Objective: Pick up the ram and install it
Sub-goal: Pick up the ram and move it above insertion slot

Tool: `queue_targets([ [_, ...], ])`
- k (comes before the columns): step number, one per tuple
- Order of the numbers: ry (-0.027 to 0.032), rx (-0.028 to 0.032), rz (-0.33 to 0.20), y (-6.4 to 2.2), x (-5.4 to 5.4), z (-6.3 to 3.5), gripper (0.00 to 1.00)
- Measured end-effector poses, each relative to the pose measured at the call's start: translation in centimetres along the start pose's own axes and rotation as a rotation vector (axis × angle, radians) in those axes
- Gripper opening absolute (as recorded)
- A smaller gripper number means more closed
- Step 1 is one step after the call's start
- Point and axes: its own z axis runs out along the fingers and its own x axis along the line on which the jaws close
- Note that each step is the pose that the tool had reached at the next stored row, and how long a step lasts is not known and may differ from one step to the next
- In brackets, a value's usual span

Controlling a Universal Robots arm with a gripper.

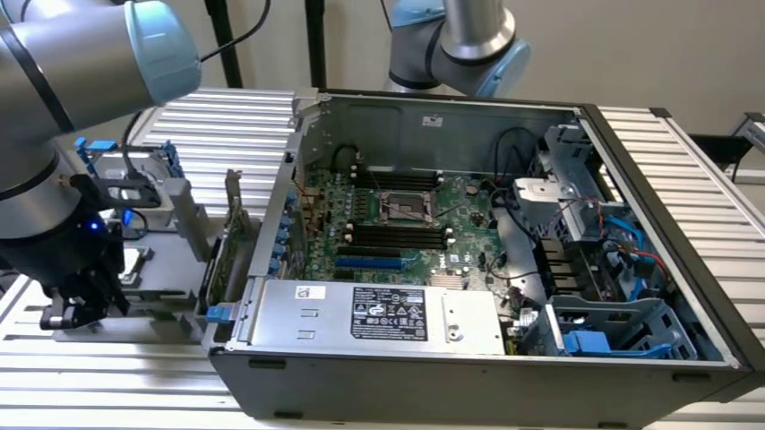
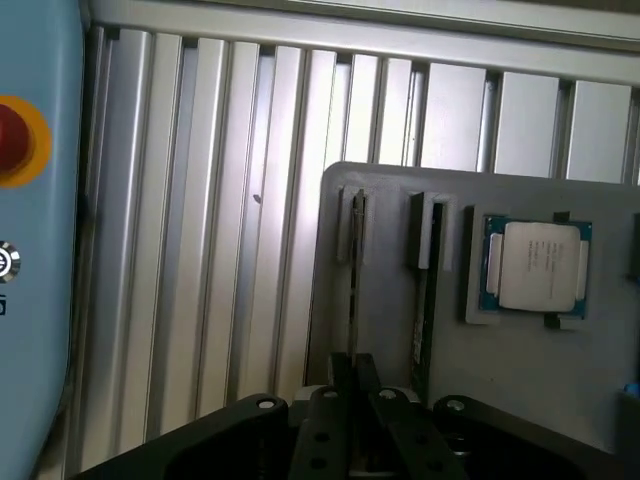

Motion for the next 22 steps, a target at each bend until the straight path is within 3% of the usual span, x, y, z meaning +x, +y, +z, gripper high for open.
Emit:
queue_targets([
  [10, -0.0005, -0.0055, 0.000, -0.48, -0.2, -4.48, 0.14],
  [22, -0.0028, -0.0053, -0.001, -2.50, -0.7, -9.24, 0.14],
])
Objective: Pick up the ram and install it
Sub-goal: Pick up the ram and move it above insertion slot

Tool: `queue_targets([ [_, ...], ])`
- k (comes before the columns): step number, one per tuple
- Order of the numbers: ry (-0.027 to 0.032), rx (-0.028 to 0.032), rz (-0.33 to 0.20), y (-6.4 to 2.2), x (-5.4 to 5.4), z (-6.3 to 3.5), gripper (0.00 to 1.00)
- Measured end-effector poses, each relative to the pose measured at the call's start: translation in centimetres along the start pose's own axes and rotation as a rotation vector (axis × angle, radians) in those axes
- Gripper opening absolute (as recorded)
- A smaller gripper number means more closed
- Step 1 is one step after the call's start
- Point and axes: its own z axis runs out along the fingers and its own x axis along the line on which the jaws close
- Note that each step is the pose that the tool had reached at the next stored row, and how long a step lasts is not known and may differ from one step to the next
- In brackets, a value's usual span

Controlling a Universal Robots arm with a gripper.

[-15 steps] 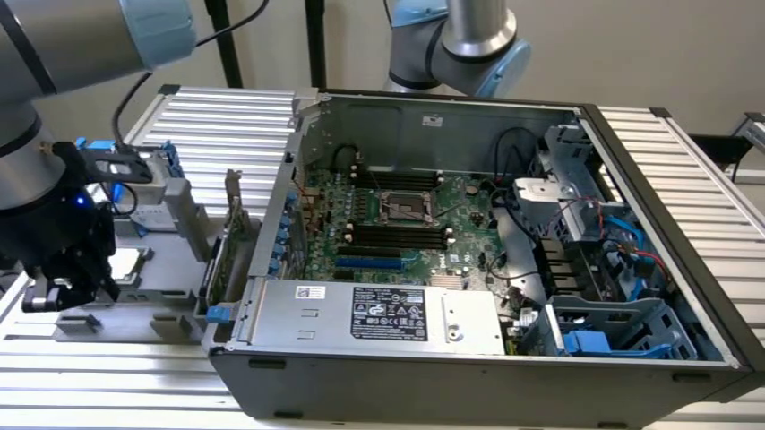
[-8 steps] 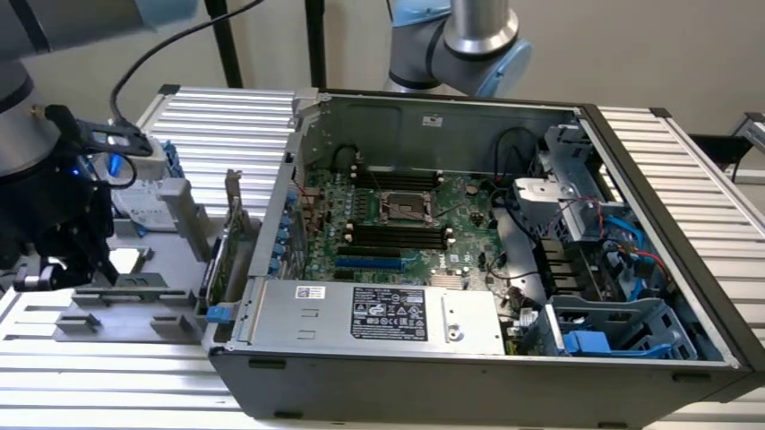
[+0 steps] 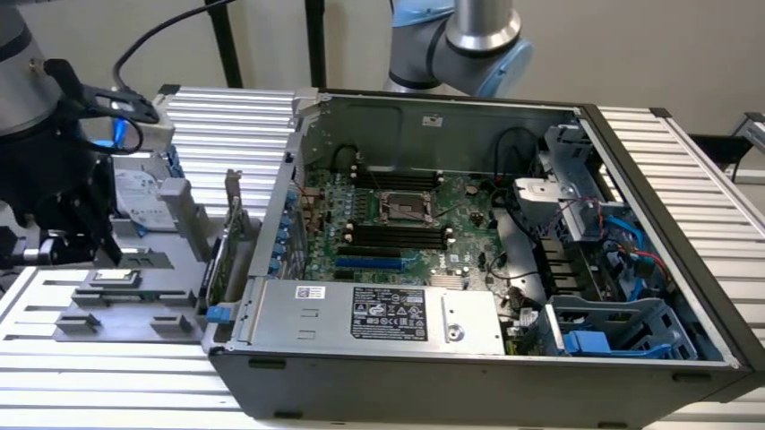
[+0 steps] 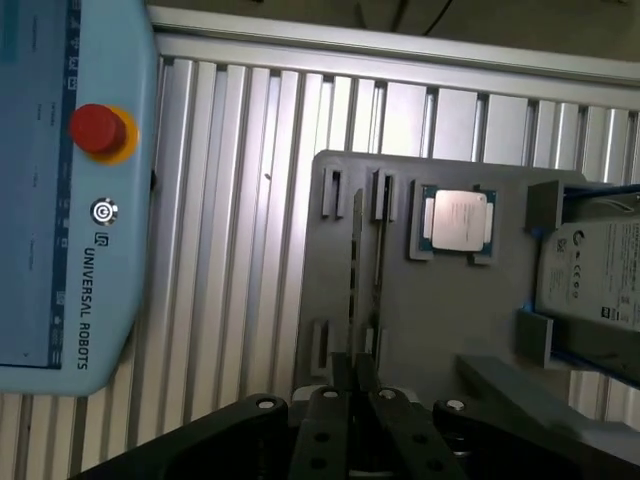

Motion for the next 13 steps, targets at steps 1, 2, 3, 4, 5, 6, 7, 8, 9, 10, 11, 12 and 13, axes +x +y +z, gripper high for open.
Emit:
queue_targets([
  [1, -0.0005, 0.0000, 0.000, -0.21, 0.0, -0.37, 0.14],
  [2, -0.0012, -0.0001, 0.000, -0.44, 0.0, -0.74, 0.14],
  [3, -0.0020, 0.0001, -0.001, -0.66, 0.0, -1.10, 0.14],
  [4, -0.0030, 0.0002, -0.001, -0.91, 0.0, -1.46, 0.14],
  [5, -0.0041, 0.0002, -0.001, -1.16, 0.0, -1.81, 0.14],
  [6, -0.0056, 0.0004, -0.001, -1.42, 0.0, -2.12, 0.14],
  [7, -0.0075, 0.0006, -0.002, -1.70, 0.0, -2.41, 0.14],
  [8, -0.0099, 0.0007, -0.002, -1.99, 0.0, -2.68, 0.14],
  [9, -0.0125, 0.0009, -0.002, -2.29, 0.0, -2.94, 0.14],
  [10, -0.0152, 0.0009, -0.003, -2.58, 0.0, -3.18, 0.14],
  [11, -0.0185, 0.0012, -0.003, -2.92, 0.1, -3.44, 0.14],
  [12, -0.0216, 0.0014, -0.003, -3.24, 0.1, -3.68, 0.14],
  [13, -0.0248, 0.0016, -0.004, -3.56, 0.1, -3.92, 0.14],
])
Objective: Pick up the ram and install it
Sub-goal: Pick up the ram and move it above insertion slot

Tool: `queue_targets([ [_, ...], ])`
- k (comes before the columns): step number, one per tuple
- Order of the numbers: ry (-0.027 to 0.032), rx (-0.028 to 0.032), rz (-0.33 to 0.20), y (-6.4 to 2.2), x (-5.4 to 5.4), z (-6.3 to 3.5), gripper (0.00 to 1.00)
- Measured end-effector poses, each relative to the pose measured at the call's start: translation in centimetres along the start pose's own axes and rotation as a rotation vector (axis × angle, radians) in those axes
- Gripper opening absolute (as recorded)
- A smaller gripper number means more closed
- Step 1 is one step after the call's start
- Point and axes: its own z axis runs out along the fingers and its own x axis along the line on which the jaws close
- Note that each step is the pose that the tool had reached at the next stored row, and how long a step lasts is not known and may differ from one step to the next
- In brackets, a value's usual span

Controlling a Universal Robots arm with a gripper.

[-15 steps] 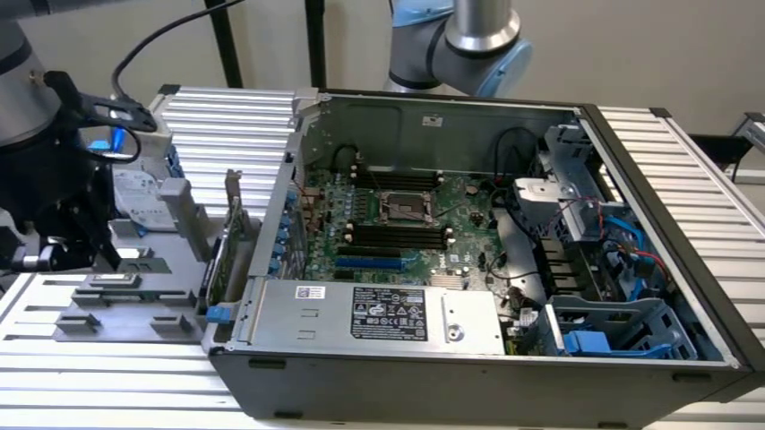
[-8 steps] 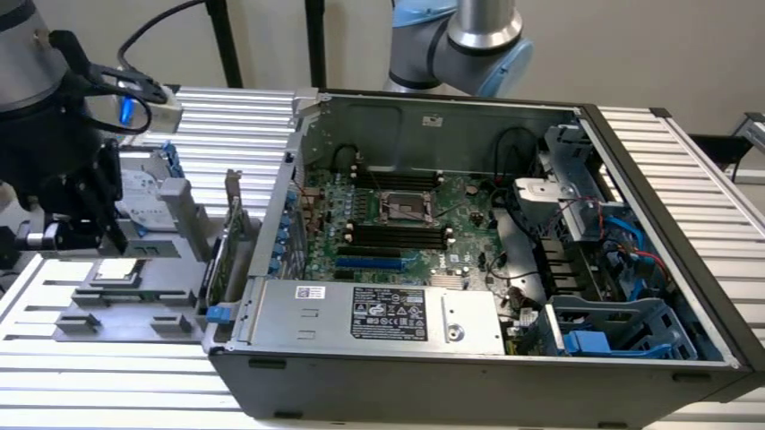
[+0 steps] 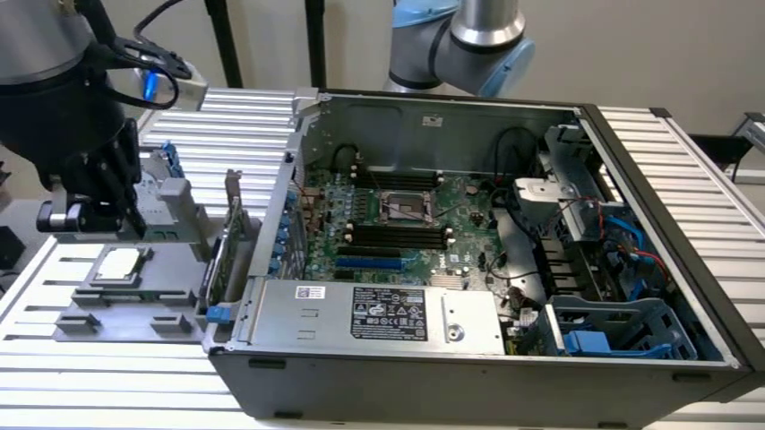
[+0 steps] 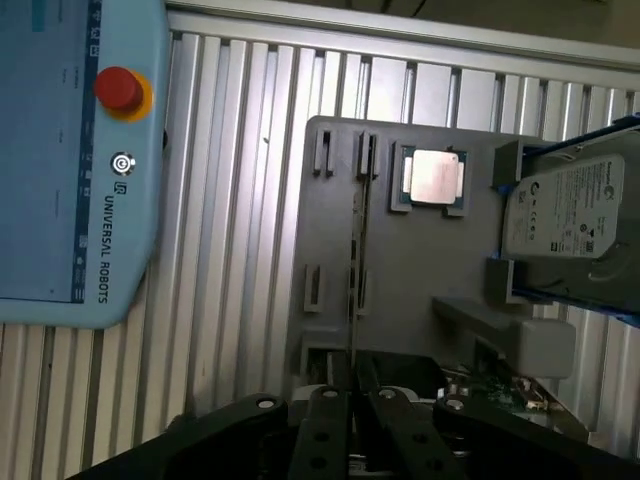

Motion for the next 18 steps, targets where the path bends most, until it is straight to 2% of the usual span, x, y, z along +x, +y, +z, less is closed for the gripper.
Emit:
queue_targets([
  [6, -0.0206, 0.0013, -0.002, -1.99, 0.1, -1.37, 0.14],
  [18, -0.0721, 0.0048, -0.006, -6.60, 0.4, -3.68, 0.14],
])
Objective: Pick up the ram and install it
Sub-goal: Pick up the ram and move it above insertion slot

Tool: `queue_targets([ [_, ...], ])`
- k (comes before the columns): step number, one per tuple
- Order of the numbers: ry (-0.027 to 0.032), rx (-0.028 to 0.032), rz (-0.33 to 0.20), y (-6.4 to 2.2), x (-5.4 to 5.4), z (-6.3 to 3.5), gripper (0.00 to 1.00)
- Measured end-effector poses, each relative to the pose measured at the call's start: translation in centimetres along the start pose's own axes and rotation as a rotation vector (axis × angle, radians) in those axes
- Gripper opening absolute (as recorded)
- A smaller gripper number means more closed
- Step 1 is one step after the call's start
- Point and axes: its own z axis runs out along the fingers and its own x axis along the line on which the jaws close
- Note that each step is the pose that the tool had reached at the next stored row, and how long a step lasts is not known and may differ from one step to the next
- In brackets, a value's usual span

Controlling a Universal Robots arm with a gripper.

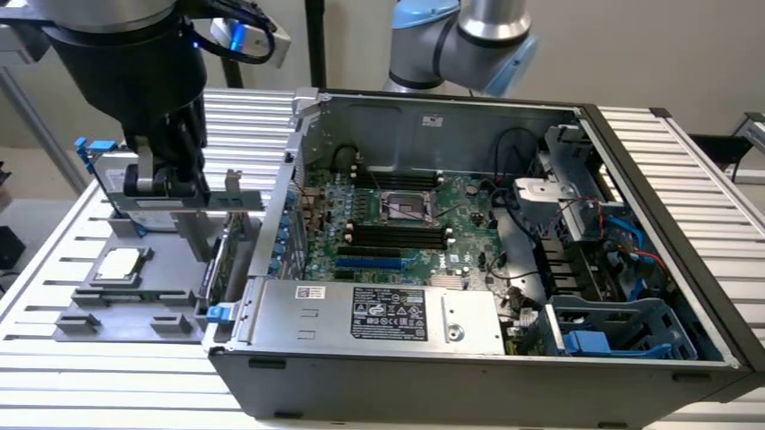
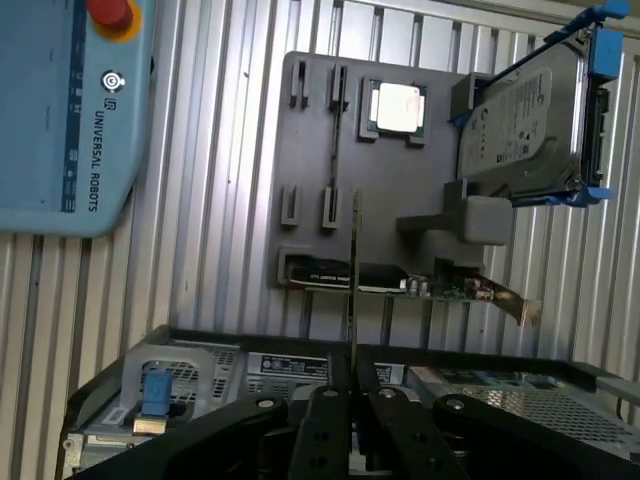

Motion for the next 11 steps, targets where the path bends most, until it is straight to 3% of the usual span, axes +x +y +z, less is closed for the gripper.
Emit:
queue_targets([
  [5, -0.0156, 0.0007, -0.001, -2.25, 0.2, -0.52, 0.14],
  [11, -0.0258, -0.0005, -0.001, -4.97, 0.4, -0.78, 0.14],
])
